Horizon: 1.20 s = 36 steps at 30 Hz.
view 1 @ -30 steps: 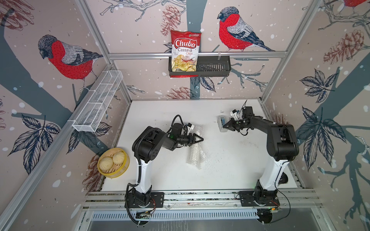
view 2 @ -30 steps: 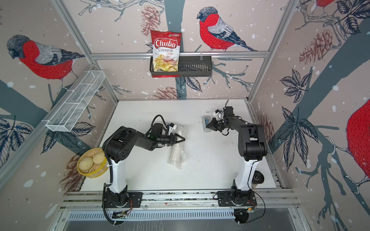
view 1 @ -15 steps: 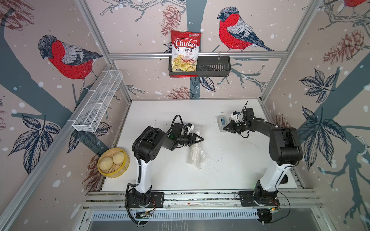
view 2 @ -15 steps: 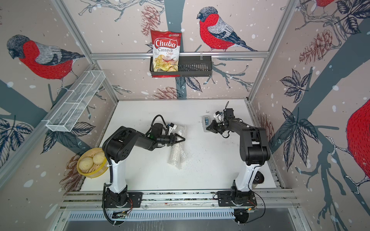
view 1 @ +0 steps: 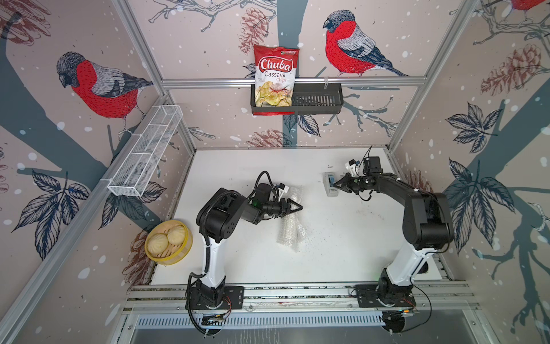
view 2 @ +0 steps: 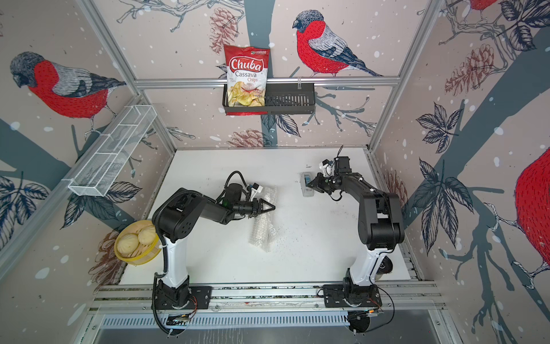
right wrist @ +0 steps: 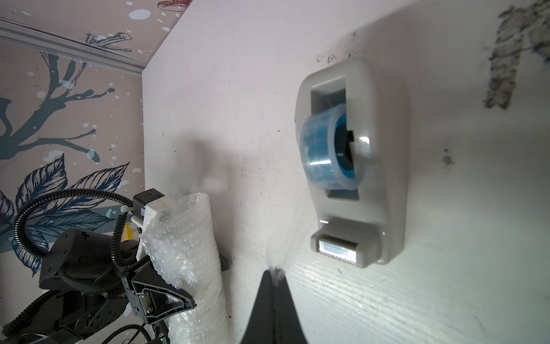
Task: Wrap vases in bubble wrap
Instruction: Tear off the tape using the Tape Cutter.
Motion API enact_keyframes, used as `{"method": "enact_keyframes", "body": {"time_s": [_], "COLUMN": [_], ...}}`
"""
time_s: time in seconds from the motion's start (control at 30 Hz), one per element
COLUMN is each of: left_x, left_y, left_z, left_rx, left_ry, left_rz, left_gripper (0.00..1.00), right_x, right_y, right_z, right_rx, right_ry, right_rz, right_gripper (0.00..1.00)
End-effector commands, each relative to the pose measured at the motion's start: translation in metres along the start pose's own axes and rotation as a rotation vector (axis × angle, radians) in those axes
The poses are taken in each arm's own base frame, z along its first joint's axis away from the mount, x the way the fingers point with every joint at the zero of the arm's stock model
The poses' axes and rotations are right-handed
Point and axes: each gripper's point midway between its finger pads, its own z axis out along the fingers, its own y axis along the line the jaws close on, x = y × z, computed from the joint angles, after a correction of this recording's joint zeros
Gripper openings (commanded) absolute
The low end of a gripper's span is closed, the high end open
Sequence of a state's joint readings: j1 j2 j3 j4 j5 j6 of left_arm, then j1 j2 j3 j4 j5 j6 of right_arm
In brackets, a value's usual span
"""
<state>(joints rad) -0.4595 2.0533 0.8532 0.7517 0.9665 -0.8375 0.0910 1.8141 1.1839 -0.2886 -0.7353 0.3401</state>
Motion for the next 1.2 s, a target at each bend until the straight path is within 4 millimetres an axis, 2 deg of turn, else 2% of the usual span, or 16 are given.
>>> {"method": "enact_keyframes", "body": {"time_s": [0.0, 0.3, 0.6, 0.77, 0.93, 1.17], "left_x": [-0.004, -0.004, -0.005, -0.004, -0.004, -0.004], "left_y": [-0.007, -0.007, -0.007, -0.007, -0.007, -0.007], "left_z": [-0.001, 0.000, 0.000, 0.000, 0.000, 0.000], "left_rx": [0.025, 0.029, 0.030, 0.030, 0.030, 0.031], "left_ry": [-0.007, -0.007, -0.007, -0.006, -0.007, -0.005], "left_rz": [0.051, 0.047, 0.049, 0.048, 0.050, 0.050], "left_gripper": [0.32, 0.32, 0.32, 0.32, 0.32, 0.32], "right_x": [0.007, 0.049, 0.062, 0.075, 0.071, 0.043], "right_y": [0.007, -0.022, -0.032, -0.052, -0.074, -0.092], "right_z": [-0.002, 0.005, 0.008, 0.012, 0.008, -0.009], "right_rx": [-0.015, 0.082, 0.109, 0.168, 0.257, 0.316], "right_ry": [0.020, 0.072, 0.086, 0.109, 0.066, -0.051], "right_rz": [0.003, 0.027, 0.036, 0.052, 0.075, 0.119], "right_gripper": [0.01, 0.01, 0.01, 0.01, 0.00, 0.00]}}
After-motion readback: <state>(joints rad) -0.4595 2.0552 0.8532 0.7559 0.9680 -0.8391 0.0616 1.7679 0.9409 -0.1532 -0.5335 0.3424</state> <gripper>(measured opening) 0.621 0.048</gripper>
